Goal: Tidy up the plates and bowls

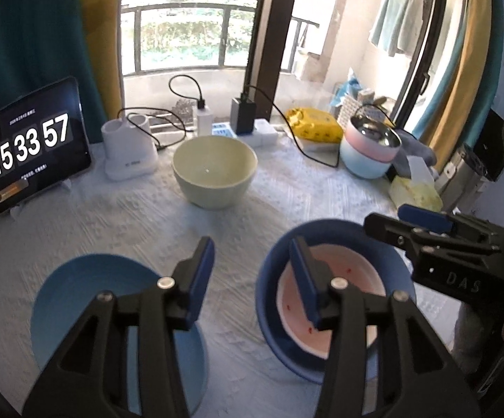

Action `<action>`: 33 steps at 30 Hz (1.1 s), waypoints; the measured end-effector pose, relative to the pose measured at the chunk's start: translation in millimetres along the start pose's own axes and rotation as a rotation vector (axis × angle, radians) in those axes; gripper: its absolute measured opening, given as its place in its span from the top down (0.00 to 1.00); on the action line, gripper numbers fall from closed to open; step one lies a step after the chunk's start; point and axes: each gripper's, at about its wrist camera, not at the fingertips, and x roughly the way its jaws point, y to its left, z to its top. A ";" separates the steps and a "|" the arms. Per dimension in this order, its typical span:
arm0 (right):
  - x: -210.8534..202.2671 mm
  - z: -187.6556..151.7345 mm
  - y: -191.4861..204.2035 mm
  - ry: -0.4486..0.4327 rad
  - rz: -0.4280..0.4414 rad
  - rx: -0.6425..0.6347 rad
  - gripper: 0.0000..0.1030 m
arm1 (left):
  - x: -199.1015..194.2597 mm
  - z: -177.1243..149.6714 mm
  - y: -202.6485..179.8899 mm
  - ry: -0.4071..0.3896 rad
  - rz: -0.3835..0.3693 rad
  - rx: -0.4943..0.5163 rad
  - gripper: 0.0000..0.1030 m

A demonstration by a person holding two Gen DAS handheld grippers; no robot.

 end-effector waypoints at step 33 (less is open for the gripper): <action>81.9 82.3 27.7 0.038 0.029 -0.134 0.40 | 71.0 63.7 56.6 0.013 0.072 -0.104 0.55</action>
